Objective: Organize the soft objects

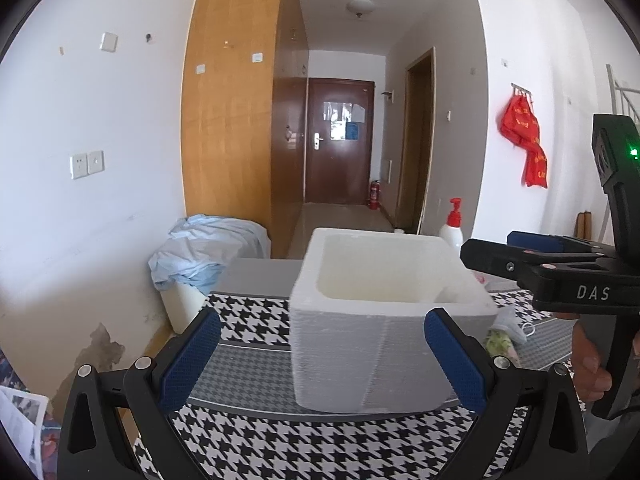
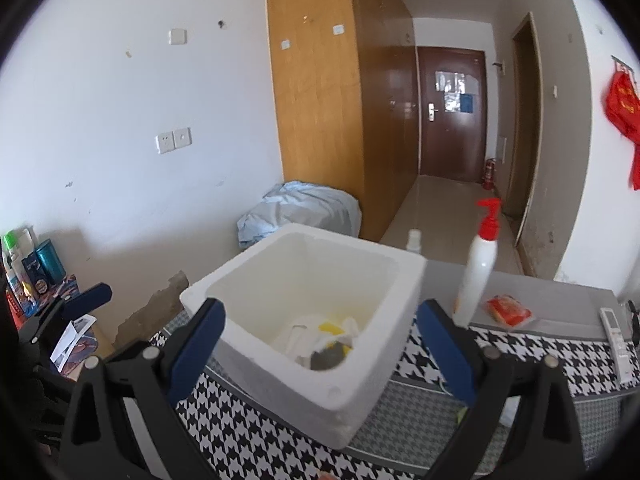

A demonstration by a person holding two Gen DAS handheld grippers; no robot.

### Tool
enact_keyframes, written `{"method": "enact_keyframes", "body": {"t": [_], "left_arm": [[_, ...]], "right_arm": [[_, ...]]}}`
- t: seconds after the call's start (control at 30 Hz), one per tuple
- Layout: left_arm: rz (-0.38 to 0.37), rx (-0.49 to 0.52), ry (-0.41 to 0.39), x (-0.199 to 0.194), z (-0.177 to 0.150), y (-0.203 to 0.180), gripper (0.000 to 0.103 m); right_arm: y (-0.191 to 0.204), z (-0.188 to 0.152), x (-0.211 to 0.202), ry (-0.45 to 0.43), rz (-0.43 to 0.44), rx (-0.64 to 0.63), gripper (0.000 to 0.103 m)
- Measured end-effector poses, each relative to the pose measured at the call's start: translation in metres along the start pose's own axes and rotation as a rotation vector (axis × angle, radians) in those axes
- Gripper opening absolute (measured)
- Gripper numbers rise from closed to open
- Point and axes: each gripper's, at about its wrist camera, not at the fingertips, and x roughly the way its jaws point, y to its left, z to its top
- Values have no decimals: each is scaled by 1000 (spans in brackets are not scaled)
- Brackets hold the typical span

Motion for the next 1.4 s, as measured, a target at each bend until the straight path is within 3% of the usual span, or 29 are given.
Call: {"method": "enact_keyframes", "body": {"t": [0.57,1.07,1.4], "left_arm": [[-51,14,-33,-25,7,-33,102],[-139,73,-48,-30,4,-67,102],[-192,61,-46,-29,-9,-85,102]], "right_arm": [[-19,-14,-55,-64,-33,20,99],[-43,-42,-91,-82,-148,67,99],[-55,-66,-116,-118,-208,69,99]]}}
